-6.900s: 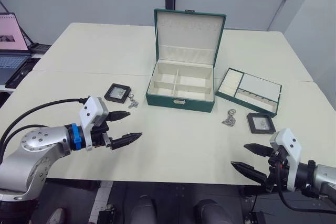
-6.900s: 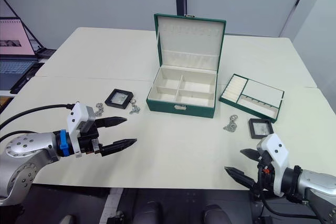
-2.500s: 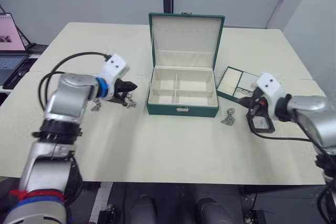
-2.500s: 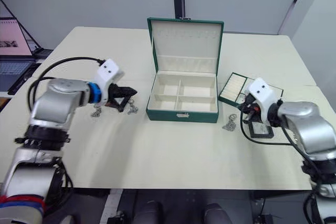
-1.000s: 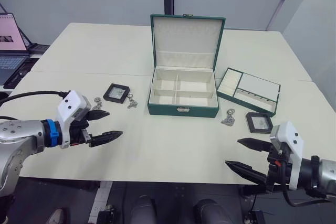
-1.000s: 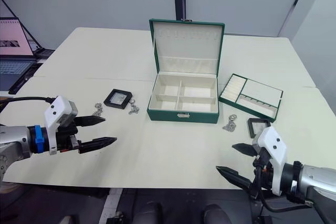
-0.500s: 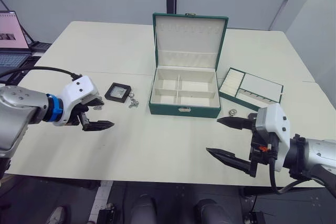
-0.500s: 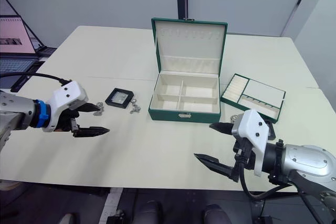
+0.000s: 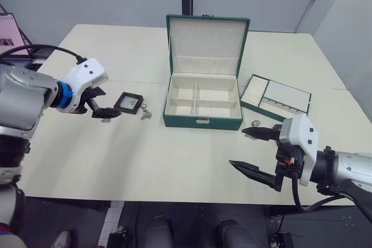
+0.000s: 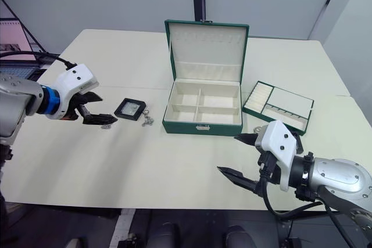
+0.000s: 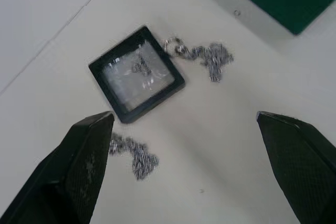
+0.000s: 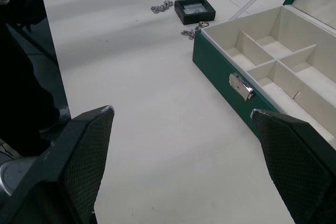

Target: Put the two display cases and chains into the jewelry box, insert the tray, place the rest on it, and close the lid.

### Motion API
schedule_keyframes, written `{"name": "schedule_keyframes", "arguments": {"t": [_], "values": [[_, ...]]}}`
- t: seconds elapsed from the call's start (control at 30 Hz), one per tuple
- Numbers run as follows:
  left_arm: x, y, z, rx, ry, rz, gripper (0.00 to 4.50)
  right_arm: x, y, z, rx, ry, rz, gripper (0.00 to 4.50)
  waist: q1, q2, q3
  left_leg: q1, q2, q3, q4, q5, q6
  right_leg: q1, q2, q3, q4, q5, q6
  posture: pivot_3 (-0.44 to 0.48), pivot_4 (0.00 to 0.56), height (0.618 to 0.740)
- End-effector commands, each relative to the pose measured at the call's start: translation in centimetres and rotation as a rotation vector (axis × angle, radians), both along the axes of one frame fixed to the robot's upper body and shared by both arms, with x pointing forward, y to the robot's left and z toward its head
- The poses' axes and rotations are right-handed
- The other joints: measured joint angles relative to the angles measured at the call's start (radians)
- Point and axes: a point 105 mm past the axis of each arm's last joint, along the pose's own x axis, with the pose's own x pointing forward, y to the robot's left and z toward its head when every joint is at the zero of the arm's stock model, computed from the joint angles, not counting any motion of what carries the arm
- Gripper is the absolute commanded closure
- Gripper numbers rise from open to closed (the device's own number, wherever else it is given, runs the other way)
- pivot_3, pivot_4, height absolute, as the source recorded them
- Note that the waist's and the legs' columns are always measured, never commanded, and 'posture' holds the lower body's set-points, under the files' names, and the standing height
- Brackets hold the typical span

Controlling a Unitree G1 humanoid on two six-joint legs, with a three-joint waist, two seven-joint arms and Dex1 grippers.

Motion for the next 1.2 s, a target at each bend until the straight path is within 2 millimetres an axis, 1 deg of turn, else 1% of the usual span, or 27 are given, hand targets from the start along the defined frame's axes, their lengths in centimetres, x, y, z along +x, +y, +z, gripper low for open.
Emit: {"name": "schedule_keyframes", "arguments": {"t": [0.03, 0.1, 0.2, 0.27, 0.33, 0.4, 0.5, 0.57, 0.63, 0.73, 0.77, 0.9, 1.2], "values": [[-0.3, 2.1, 0.6, -0.135, -0.157, 0.155, 0.0, -0.1, 0.1, 0.5, 0.018, -0.022, 0.01, 0.05, -0.002, 0.0, 0.0, 0.0, 0.0, 0.0, 0.0, 0.0, 0.0, 0.0, 0.0, 0.0, 0.001, 0.0, 0.0, 0.0, 0.15, 0.74], [-1.0, 2.6, 0.0, -0.211, -0.214, 0.215, 0.0, 0.1, 0.1, 0.4, 0.022, -0.018, 0.01, 0.05, -0.003, 0.0, 0.0, 0.001, 0.0, 0.0, 0.0, 0.0, 0.0, 0.0, 0.0, 0.0, 0.001, 0.0, 0.0, 0.0, 0.15, 0.74], [-2.8, 3.2, -1.6, -0.25, -0.21, 0.263, 0.0, 0.2, 0.2, 0.3, 0.027, -0.012, 0.016, 0.05, 0.001, -0.003, 0.0, 0.0, 0.0, 0.0, 0.001, 0.002, -0.003, 0.001, 0.0, 0.0, 0.001, 0.0, 0.0, 0.0, 0.15, 0.74], [-3.1, 4.2, -2.0, -0.291, -0.266, 0.338, 0.0, 0.3, 0.4, 0.3, 0.036, -0.01, 0.023, 0.05, 0.004, -0.003, 0.0, 0.0, 0.0, -0.001, 0.001, 0.002, -0.003, 0.001, -0.001, -0.001, 0.0, 0.0, 0.0, 0.0, 0.15, 0.74], [-3.3, 5.1, -2.6, -0.29, -0.299, 0.414, 0.0, 0.4, 0.6, 0.4, 0.044, -0.012, 0.03, 0.05, 0.008, -0.003, -0.001, 0.0, 0.0, -0.002, 0.001, 0.002, -0.003, 0.002, -0.001, -0.002, 0.0, 0.0, 0.0, 0.0, 0.15, 0.74], [-3.4, 5.2, -2.8, -0.321, -0.308, 0.449, 0.0, 0.4, 0.8, 0.6, 0.046, -0.016, 0.036, 0.05, 0.008, -0.003, -0.001, 0.0, -0.001, -0.002, 0.002, 0.001, -0.001, 0.003, -0.001, -0.002, 0.0, 0.0, 0.0, 0.0, 0.15, 0.74], [-3.4, 4.5, -3.6, -0.368, -0.289, 0.463, 0.0, 0.5, 1.1, 1.1, 0.052, -0.026, 0.047, 0.05, 0.007, -0.004, -0.001, 0.0, -0.001, -0.002, 0.002, 0.0, 0.0, 0.003, -0.001, -0.002, 0.0, 0.0, 0.0, 0.0, 0.15, 0.74], [-3.4, 4.0, -4.3, -0.361, -0.271, 0.468, 0.0, 0.5, 1.2, 1.4, 0.053, -0.03, 0.049, 0.05, 0.006, -0.004, -0.001, 0.0, -0.001, -0.003, 0.001, 0.0, 0.0, 0.003, -0.001, -0.002, 0.0, 0.0, 0.0, 0.0, 0.15, 0.74], [-3.2, 3.8, -4.7, -0.378, -0.265, 0.485, 0.0, 0.6, 1.3, 1.5, 0.053, -0.031, 0.049, 0.05, 0.006, -0.004, -0.001, 0.0, -0.001, -0.003, 0.001, 0.0, 0.0, 0.003, -0.001, -0.002, 0.0, 0.0, 0.0, 0.0, 0.15, 0.74], [-2.4, 4.0, -5.6, -0.367, -0.262, 0.556, 0.0, 0.8, 1.3, 1.7, 0.051, -0.033, 0.041, 0.05, 0.006, -0.004, -0.001, 0.001, -0.001, -0.003, 0.001, 0.0, 0.0, 0.003, -0.001, -0.002, 0.001, 0.0, 0.0, 0.0, 0.15, 0.74], [-2.1, 3.8, -6.0, -0.365, -0.26, 0.564, 0.0, 0.8, 1.2, 1.7, 0.05, -0.033, 0.037, 0.05, 0.006, -0.004, -0.001, 0.001, -0.001, -0.003, 0.001, 0.0, 0.0, 0.003, -0.001, -0.002, 0.0, 0.0, 0.0, 0.0, 0.15, 0.74], [-0.9, 2.8, -7.0, -0.382, -0.243, 0.57, 0.0, 0.9, 1.1, 1.8, 0.045, -0.032, 0.027, 0.05, 0.006, -0.004, -0.001, 0.0, -0.001, -0.003, 0.002, 0.002, -0.003, 0.003, -0.001, -0.002, 0.0, 0.0, 0.0, 0.0, 0.15, 0.74], [1.3, 2.4, -9.2, -0.354, -0.237, 0.591, 0.0, 1.0, 0.7, 1.9, 0.031, -0.039, 0.01, 0.05, 0.006, -0.004, -0.001, 0.0, -0.001, -0.003, 0.001, 0.002, -0.004, 0.003, -0.001, -0.002, 0.001, 0.0, 0.0, 0.0, 0.15, 0.74]]}}
